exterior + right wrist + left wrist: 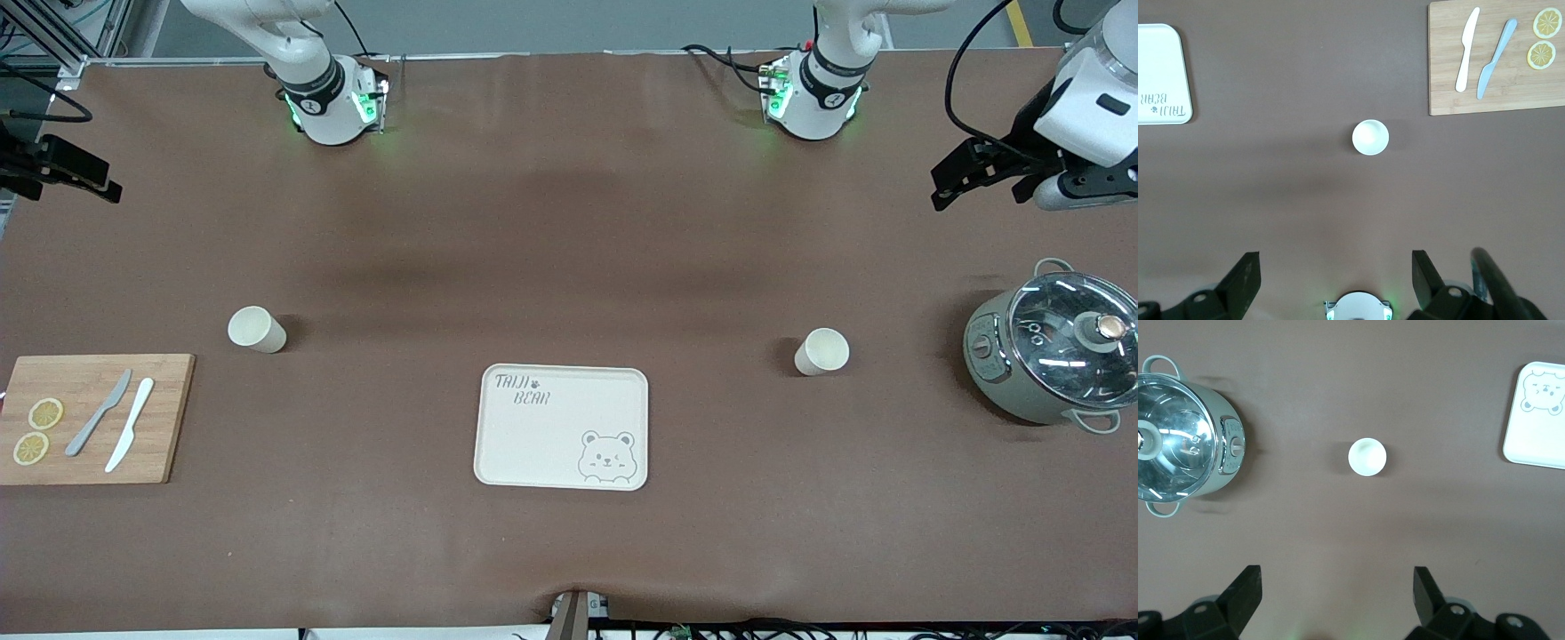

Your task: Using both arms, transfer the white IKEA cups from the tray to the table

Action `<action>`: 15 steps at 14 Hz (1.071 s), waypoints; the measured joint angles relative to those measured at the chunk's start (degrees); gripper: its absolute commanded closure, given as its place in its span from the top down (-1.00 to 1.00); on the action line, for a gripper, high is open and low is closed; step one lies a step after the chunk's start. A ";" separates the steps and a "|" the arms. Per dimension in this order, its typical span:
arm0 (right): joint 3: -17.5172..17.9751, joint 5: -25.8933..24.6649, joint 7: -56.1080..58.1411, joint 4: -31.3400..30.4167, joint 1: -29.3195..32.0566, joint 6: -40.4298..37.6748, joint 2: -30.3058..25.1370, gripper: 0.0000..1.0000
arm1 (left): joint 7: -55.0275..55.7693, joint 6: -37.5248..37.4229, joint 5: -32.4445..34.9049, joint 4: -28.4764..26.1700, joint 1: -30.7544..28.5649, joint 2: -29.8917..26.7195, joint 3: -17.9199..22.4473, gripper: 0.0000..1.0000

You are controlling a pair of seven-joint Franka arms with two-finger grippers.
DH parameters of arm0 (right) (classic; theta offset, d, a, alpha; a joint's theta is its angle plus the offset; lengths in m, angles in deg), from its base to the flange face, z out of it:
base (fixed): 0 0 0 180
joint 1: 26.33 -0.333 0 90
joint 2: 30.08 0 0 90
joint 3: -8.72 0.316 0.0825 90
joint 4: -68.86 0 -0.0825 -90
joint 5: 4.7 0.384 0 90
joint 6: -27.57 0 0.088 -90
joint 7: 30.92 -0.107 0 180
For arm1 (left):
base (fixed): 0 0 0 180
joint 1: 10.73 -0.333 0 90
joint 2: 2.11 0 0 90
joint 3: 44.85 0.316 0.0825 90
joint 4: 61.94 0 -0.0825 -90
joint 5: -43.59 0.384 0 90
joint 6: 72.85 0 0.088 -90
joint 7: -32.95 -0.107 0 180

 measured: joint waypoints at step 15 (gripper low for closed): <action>-0.07 -0.34 0.20 -0.14 0.05 -0.35 0.00 1.00 | -0.60 0.21 -0.03 2.86 0.40 3.61 -0.18 1.00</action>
